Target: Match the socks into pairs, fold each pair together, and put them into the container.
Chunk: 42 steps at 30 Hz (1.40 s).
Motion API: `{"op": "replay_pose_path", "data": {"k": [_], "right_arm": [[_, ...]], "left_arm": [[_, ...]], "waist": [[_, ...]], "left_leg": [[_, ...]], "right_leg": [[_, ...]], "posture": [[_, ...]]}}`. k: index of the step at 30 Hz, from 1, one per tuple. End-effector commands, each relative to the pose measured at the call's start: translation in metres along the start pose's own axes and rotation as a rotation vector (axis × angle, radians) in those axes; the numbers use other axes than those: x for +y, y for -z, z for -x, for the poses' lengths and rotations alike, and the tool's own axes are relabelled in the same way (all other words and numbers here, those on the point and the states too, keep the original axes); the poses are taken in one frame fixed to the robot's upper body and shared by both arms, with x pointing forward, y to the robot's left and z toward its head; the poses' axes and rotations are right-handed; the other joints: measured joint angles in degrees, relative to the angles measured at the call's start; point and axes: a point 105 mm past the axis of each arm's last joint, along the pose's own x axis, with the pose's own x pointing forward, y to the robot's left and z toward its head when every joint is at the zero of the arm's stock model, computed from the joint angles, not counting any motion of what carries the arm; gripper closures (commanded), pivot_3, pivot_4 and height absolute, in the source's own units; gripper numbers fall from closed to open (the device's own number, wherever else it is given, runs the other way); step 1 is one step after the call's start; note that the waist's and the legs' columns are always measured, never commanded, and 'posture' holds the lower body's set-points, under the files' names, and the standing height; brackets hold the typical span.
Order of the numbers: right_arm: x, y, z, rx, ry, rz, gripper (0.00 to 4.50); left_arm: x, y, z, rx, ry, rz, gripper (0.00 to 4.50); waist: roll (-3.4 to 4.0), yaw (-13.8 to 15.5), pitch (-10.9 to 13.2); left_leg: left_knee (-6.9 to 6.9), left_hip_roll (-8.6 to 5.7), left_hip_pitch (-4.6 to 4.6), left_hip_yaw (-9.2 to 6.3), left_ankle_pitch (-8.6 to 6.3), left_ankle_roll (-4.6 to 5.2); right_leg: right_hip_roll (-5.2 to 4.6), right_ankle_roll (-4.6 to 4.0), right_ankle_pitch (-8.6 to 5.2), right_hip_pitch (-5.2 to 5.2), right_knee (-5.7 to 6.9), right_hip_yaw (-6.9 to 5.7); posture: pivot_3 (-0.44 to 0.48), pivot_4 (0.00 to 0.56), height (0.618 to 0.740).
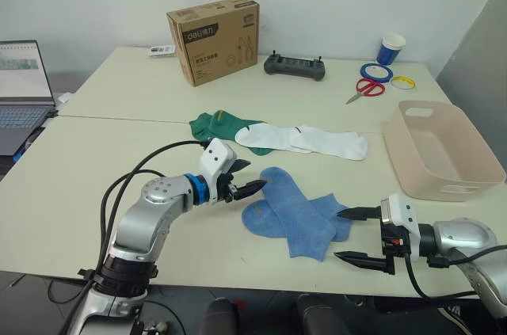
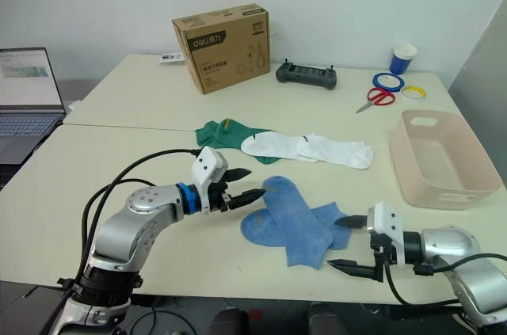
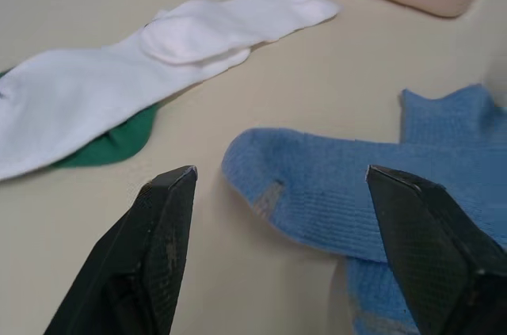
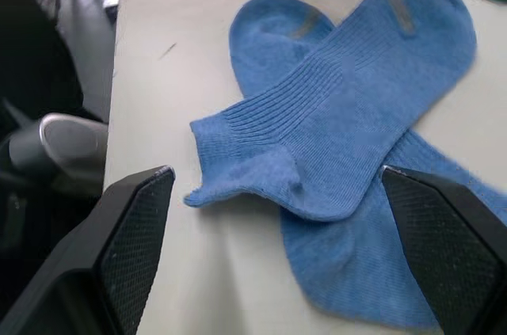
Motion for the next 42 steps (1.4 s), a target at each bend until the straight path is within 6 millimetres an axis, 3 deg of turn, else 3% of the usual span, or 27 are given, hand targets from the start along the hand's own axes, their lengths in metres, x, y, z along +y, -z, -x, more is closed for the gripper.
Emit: {"op": "replay_pose_path", "data": {"k": [1, 9, 14, 23, 31, 32, 35, 42], "right_arm": [[-0.001, -0.010, 0.000, -0.044, 0.114, -0.144, 0.00], [0.010, 0.007, 0.001, -0.017, 0.209, -0.452, 0.00], [0.026, 0.012, -0.001, 0.015, 0.160, -0.512, 0.00], [0.025, -0.004, -0.019, -0.035, 0.138, -0.553, 0.00], [0.022, -0.006, -0.021, -0.011, 0.126, -0.569, 0.00], [0.021, -0.006, -0.022, -0.011, 0.129, -0.563, 0.00], [0.016, -0.005, -0.022, -0.005, 0.151, -0.548, 0.59], [0.008, -0.009, -0.027, -0.033, 0.174, -0.541, 3.01]], "left_arm": [[0.008, -0.006, -0.008, -0.005, 0.040, -0.071, 0.97], [0.026, 0.006, -0.045, 0.068, 0.074, -0.176, 0.97], [0.030, 0.006, -0.060, 0.060, 0.076, -0.170, 0.97], [0.023, 0.014, -0.064, 0.079, 0.120, -0.166, 0.97], [0.022, 0.021, -0.066, 0.106, 0.125, -0.154, 0.97], [0.021, 0.021, -0.066, 0.106, 0.127, -0.148, 1.15], [0.021, 0.020, -0.066, 0.094, 0.126, -0.140, 1.84], [0.022, 0.016, -0.063, 0.084, 0.123, -0.131, 4.00]], "waist": [[0.00, -0.01, 0.00], [0.00, 0.11, 0.00], [0.00, -0.02, 0.00], [0.00, -0.09, -0.01], [0.00, -0.04, -0.01], [0.00, -0.04, -0.01], [0.01, -0.07, 0.00], [0.00, -0.09, -0.01]], "left_leg": [[0.00, 0.00, 0.00, -0.01, 0.00, 0.00], [-0.03, -0.01, -0.07, 0.00, -0.01, 0.01], [-0.02, -0.02, -0.11, 0.01, -0.01, 0.01], [-0.03, -0.01, -0.11, -0.02, -0.01, 0.02], [-0.04, -0.01, -0.14, -0.05, -0.01, 0.02], [-0.03, -0.01, -0.14, -0.04, -0.01, 0.02], [-0.03, -0.01, -0.14, -0.03, -0.01, 0.02], [-0.04, 0.00, -0.13, -0.05, -0.01, 0.02]], "right_leg": [[0.01, 0.00, 0.00, 0.00, 0.00, -0.01], [0.02, 0.00, 0.00, -0.04, -0.08, 0.01], [0.03, 0.01, 0.00, -0.06, -0.08, 0.01], [0.05, 0.03, 0.01, -0.07, -0.04, 0.01], [0.05, 0.03, 0.01, -0.07, -0.07, -0.01], [0.05, 0.03, 0.01, -0.07, -0.06, -0.01], [0.05, 0.03, 0.01, -0.08, -0.07, 0.01], [0.06, 0.03, 0.01, -0.08, -0.06, -0.01]], "posture": [[0.000, 0.150, 0.740], [0.000, 0.150, 0.740], [0.000, 0.150, 0.740], [0.000, 0.150, 0.740], [0.000, 0.150, 0.740], [0.000, 0.150, 0.740], [0.000, 0.150, 0.740], [0.000, 0.150, 0.740]]}}
